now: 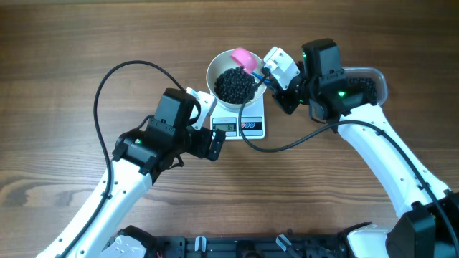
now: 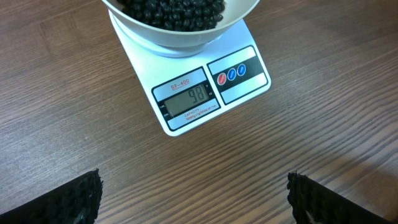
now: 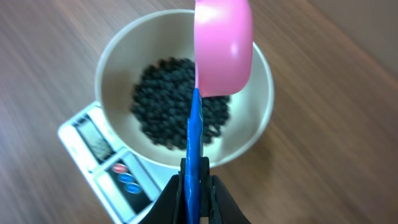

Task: Scoop item into bowl and weigh 150g on scale
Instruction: 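Tilt the scoop with the right gripper to pour beans into the bowl, then carry the empty scoop right back to the bean tub, then push the scoop down into the black beans with the right gripper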

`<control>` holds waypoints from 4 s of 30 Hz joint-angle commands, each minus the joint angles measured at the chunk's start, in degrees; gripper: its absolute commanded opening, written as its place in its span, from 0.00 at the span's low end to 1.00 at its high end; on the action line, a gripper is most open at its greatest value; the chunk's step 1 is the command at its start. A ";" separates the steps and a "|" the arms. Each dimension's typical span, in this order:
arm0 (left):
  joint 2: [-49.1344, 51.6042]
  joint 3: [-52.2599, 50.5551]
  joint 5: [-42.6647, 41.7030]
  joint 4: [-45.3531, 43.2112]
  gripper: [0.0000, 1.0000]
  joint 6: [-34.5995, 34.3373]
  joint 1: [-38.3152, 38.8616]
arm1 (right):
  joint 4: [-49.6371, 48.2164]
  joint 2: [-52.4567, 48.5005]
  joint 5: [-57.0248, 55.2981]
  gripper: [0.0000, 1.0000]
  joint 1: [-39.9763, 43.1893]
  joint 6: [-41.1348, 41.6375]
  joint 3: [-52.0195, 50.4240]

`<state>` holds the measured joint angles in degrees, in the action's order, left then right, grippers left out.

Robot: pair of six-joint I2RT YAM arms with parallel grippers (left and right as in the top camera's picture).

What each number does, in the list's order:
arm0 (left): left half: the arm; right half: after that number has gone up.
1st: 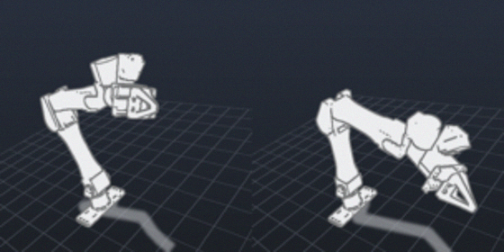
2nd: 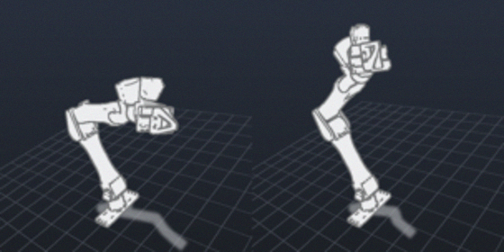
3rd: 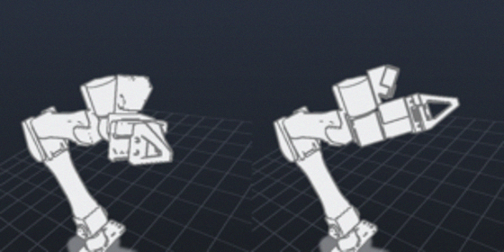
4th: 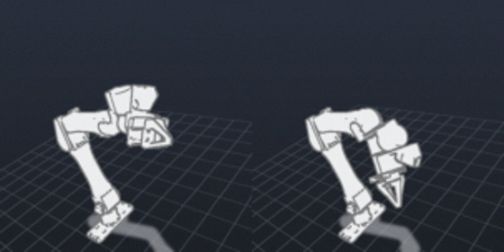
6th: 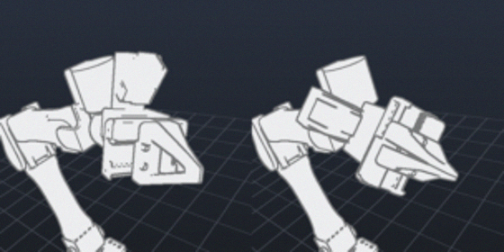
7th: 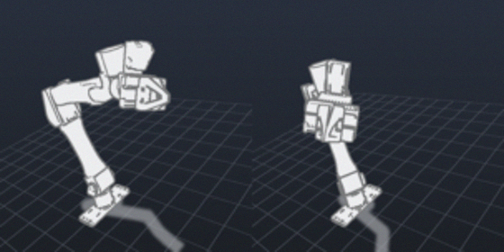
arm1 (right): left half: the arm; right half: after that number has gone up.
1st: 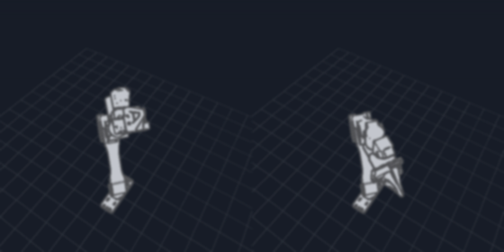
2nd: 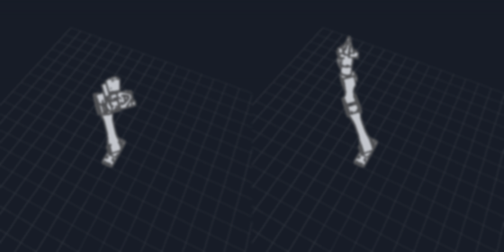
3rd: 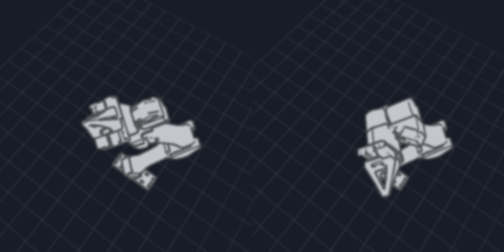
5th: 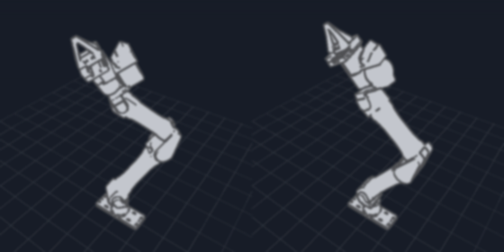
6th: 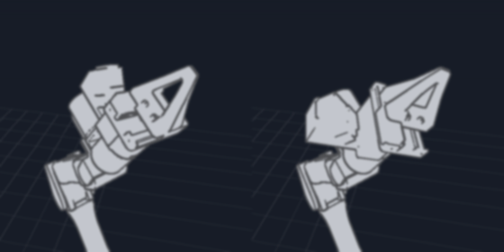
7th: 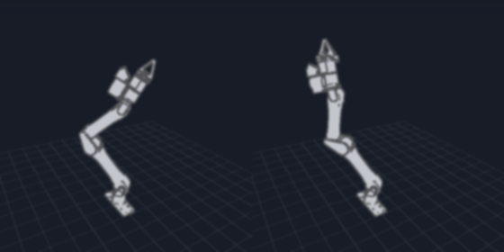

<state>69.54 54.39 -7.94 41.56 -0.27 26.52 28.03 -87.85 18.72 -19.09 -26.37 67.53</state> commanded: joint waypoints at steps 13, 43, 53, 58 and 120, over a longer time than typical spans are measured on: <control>0.24 1.07 0.50 -0.15 1.00 -0.17 0.26 | -5.66 8.76 3.65 0.04 11.91 31.47 0.50; 0.24 1.07 0.50 -0.15 1.00 -0.15 0.26 | 18.73 6.69 -5.66 0.04 37.33 -0.70 0.35; 0.24 1.07 0.52 -0.15 1.00 -0.15 0.26 | 21.22 2.19 -12.61 0.04 37.33 -5.70 0.35; 0.24 1.07 0.50 -0.15 1.00 -0.15 0.26 | 21.49 2.12 -14.47 0.04 37.33 -6.80 0.33; 0.24 1.07 0.52 -0.15 1.00 -0.15 0.26 | 19.39 -2.69 0.76 0.04 31.80 -3.39 -4.28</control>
<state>69.54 54.39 -7.92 41.56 -0.27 26.52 46.22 -89.76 9.96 13.10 -30.20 64.23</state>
